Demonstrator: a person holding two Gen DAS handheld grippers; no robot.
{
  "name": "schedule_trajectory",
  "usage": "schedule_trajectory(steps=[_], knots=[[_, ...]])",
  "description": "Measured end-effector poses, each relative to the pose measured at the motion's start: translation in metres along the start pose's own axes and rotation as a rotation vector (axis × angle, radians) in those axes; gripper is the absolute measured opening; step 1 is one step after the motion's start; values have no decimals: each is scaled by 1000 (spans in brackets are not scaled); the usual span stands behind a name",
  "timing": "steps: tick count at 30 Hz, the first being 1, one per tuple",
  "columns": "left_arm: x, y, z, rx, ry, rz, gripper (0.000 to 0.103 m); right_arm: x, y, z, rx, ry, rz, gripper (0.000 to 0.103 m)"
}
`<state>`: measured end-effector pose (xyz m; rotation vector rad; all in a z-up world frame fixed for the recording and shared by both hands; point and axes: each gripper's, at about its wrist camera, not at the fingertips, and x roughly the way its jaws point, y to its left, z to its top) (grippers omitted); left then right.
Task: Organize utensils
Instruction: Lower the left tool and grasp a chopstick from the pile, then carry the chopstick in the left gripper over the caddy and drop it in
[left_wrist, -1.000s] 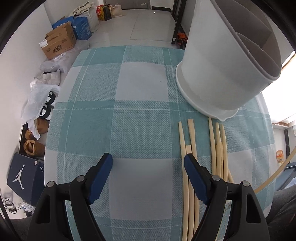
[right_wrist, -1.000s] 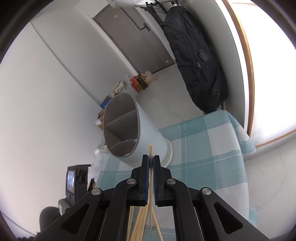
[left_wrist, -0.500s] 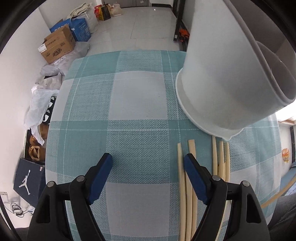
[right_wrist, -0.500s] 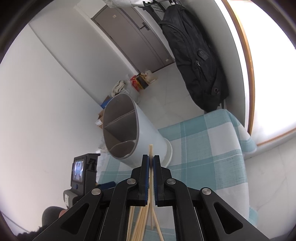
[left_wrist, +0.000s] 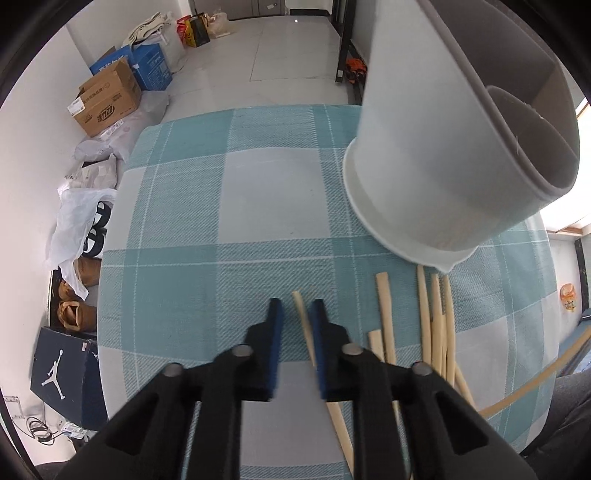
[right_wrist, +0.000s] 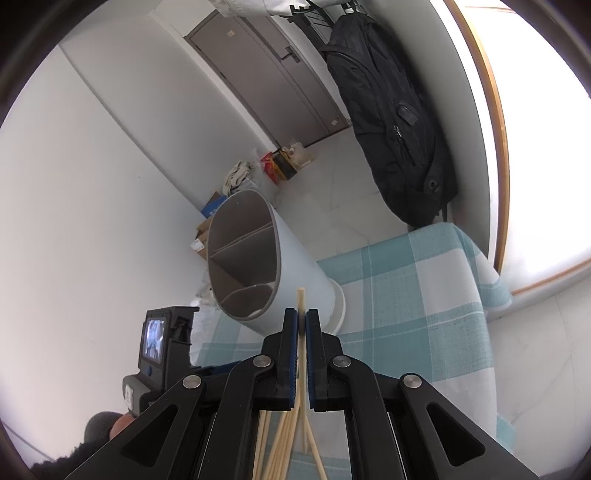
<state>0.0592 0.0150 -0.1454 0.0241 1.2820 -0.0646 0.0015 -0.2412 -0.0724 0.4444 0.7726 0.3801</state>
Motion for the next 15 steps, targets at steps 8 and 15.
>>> schedule_trajectory(steps=[8,15], knots=[[-4,9,1,-55,-4,-49,0,-3,6,-3,-23,-20,-15,4],[-31,19,0,-120,-103,-102,0,-6,19,-5,-70,-49,-15,4]])
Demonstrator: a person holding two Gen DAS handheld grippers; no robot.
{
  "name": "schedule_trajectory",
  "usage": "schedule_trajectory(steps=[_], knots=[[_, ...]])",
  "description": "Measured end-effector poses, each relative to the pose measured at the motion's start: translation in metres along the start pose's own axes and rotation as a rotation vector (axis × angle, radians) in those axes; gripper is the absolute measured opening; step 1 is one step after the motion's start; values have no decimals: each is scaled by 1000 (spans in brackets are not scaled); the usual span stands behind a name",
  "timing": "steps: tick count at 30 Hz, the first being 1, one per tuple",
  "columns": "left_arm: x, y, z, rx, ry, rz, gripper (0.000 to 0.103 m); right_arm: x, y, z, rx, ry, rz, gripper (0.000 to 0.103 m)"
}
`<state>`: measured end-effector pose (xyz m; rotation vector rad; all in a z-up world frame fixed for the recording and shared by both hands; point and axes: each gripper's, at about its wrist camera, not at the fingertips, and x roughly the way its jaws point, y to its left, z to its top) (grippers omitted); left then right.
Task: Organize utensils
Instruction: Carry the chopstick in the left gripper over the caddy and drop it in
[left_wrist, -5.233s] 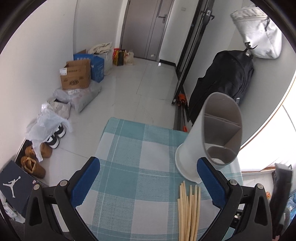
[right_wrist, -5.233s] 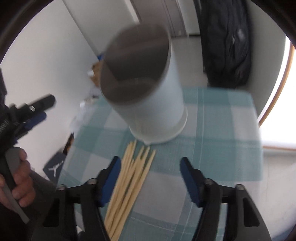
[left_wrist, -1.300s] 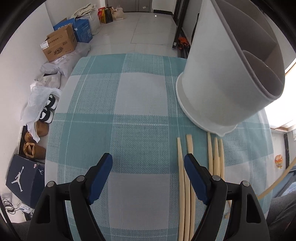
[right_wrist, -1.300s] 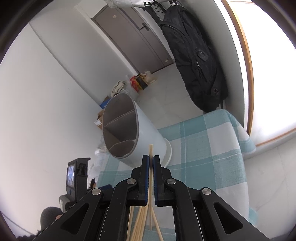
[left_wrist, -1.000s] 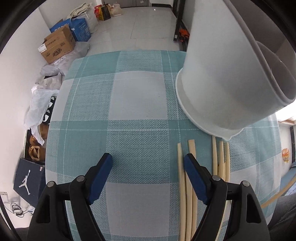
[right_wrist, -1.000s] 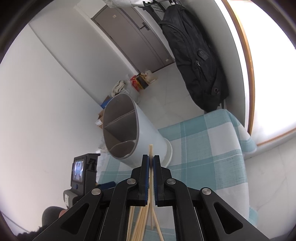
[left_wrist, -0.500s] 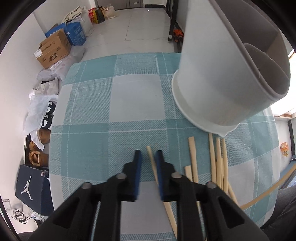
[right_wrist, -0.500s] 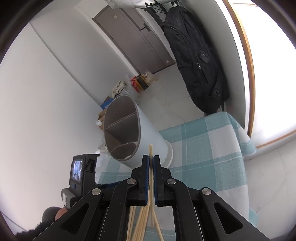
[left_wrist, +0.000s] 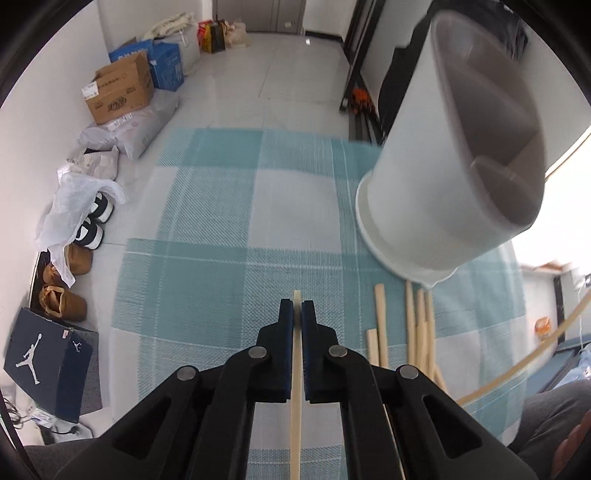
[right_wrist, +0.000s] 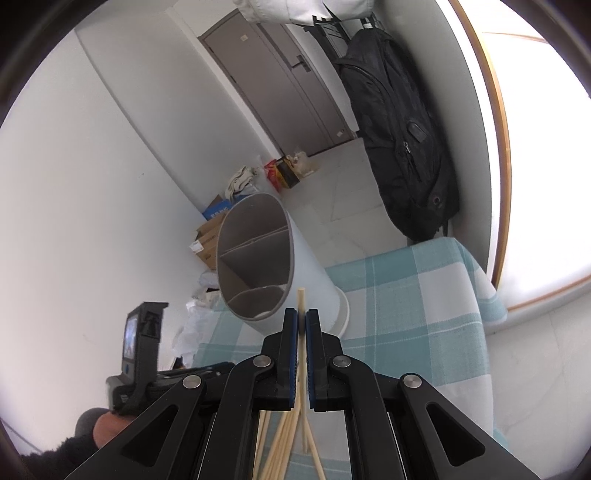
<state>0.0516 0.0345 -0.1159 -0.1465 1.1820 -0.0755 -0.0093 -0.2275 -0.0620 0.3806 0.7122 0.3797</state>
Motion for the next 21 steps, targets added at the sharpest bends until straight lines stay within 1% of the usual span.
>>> schedule_trajectory(steps=[2,7,11,13,17,21], knots=[[-12,-2,-2,-3,-41,-17,0,-2,5,0,-18,-12,5,4],[-50,-10,-6,7,-177,-56,0,-10,20,-4,-76,-47,9,4],[-70,-18,-8,47,-262,-74,0,-14,31,-7,-102,-60,5,4],[-76,-19,-9,65,-288,-83,0,-16,36,-7,-114,-69,5,4],[-83,-13,-10,85,-310,-105,0,-20,45,-5,-140,-94,4,3],[-88,-13,-8,107,-313,-117,0,-22,57,-2,-173,-114,7,3]])
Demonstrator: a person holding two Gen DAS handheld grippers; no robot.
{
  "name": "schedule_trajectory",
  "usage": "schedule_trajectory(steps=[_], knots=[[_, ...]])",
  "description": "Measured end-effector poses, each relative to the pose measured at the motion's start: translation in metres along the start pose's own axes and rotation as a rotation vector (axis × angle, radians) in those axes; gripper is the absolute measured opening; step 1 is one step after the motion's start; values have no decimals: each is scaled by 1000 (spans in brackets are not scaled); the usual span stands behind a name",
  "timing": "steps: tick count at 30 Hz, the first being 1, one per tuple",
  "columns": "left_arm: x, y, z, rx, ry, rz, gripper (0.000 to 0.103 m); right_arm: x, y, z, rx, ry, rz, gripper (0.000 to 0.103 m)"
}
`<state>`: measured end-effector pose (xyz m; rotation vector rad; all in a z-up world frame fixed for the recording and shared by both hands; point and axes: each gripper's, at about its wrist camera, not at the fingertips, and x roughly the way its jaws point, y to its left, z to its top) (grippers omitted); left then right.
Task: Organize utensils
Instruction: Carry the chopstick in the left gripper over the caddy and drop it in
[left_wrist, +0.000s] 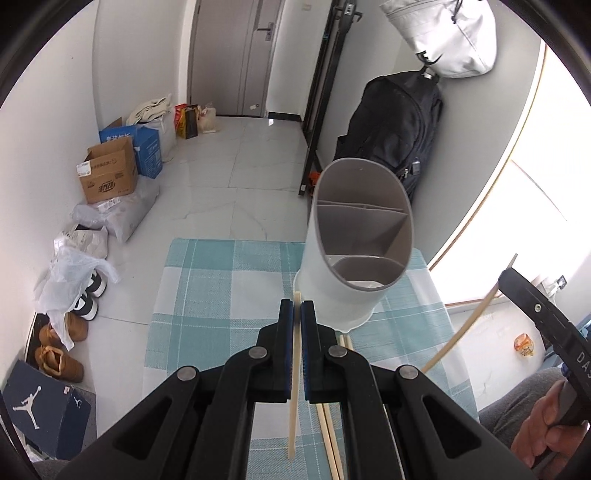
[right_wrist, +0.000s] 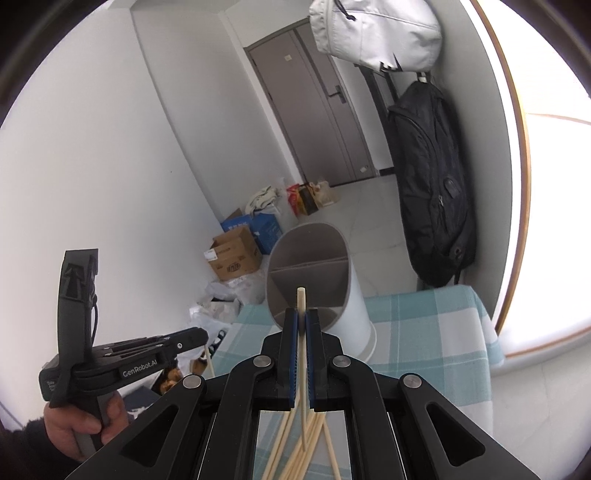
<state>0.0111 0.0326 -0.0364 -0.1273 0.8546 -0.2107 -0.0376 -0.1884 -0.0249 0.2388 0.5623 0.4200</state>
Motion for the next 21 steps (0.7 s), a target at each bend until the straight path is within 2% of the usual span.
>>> schedule_trajectory(steps=[11,15,21], knots=[[-24,-11,30,9,-9,-55,0,-4,15,28,-2,-26,33,3],[-32,-13,49,-6,-15,-71,0,-4,17,48,-5,-37,40,3],[-48,-21,90,-4,-73,-83,0,-6,20,90,-8,-71,49,3]])
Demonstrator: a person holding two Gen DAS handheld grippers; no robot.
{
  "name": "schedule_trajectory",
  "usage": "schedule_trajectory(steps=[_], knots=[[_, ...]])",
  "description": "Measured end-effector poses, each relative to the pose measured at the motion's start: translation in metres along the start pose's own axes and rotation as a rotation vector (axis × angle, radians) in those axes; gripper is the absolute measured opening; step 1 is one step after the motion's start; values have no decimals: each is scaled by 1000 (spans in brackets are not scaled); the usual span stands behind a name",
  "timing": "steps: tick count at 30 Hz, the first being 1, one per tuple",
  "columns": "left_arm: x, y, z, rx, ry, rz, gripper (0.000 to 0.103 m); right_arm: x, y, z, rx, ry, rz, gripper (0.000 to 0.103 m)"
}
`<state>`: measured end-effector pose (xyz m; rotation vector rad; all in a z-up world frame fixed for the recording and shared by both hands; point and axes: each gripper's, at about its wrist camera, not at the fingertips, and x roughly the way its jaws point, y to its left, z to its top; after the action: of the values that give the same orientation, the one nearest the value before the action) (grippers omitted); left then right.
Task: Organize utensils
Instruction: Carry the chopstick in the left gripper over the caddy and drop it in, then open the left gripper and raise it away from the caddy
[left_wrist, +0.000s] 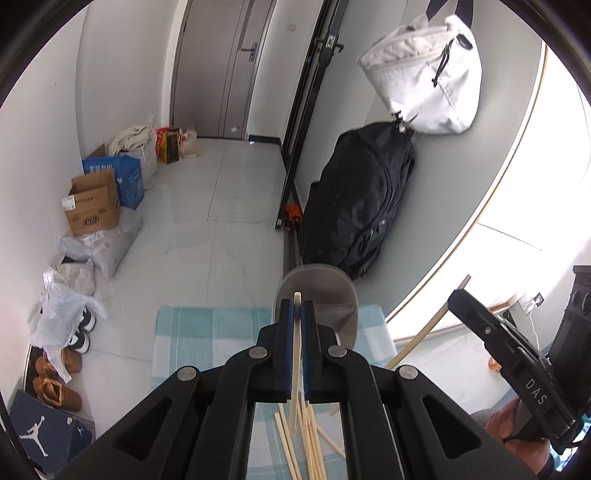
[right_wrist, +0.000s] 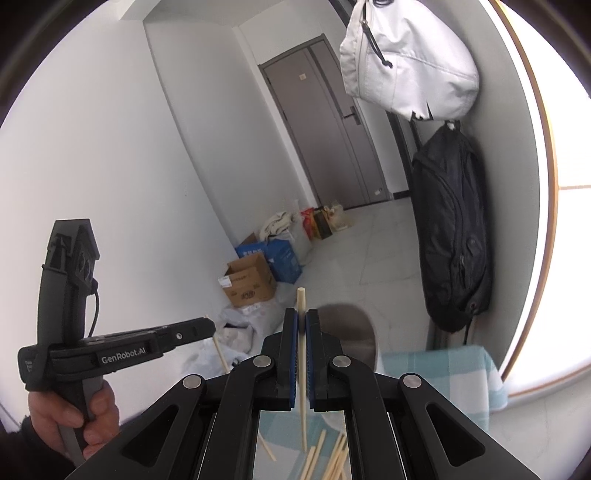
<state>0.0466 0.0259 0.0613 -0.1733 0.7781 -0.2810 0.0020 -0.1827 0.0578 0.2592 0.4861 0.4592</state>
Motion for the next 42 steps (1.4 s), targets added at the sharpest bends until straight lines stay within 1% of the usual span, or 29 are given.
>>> schedule_trajectory(steps=[5,11,14,19,25,29,33,35,39,42], knots=[[-4,-8,34,7,-52,-17,0,6,-2,35,-10,-34,-2,3],[3,-14,63,16,-90,-28,0,23,-9,65,-18,-59,-19,3],[12,-14,74,22,-105,-27,0,35,-16,74,-12,-62,-33,3],[29,-10,84,3,-114,-17,0,56,-26,79,-8,-63,-54,3],[51,0,84,-24,-106,-22,0,80,-32,78,-37,-56,-81,3],[57,1,82,-25,-116,-20,0,91,-34,73,-55,-34,-85,3],[64,-1,78,-4,-112,-19,0,99,-33,66,-71,-15,-88,3],[69,0,72,3,-95,-17,0,104,-31,62,-91,-4,-92,3],[79,7,62,-4,-51,-28,0,113,-26,54,-119,25,-73,3],[84,16,56,-27,-11,-64,0,118,-25,47,-107,58,-23,4]])
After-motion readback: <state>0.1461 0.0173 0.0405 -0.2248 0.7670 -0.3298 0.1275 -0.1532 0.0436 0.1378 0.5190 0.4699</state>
